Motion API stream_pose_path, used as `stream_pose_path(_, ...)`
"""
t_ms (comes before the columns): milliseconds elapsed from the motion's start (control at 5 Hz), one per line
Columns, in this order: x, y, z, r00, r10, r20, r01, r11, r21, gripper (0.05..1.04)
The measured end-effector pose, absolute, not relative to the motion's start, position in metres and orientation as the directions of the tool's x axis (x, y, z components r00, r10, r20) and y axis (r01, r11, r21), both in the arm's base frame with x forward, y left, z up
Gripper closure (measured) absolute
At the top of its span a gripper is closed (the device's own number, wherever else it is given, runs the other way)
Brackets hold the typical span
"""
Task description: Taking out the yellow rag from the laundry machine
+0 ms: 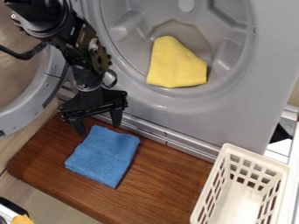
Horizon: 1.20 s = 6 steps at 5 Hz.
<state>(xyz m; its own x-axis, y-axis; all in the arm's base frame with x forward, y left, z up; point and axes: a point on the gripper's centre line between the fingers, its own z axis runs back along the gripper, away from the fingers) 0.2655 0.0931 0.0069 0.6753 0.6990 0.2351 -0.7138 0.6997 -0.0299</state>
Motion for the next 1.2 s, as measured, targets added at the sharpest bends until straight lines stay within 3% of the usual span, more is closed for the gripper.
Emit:
stream_pose_path(400, 0.267, 0.077, 0.002, 0.714, 0.660, 0.232, -0.683, 0.730, 0.024, 0.084)
stream_pose_path(600, 0.269, 0.067, 0.002, 0.748, 0.628, 0.214, -0.643, 0.765, 0.006, 0.084)
stream_pose_path(1200, 0.322, 0.052, 0.047, 0.762, 0.557, 0.329, -0.537, 0.829, -0.160, 0.084)
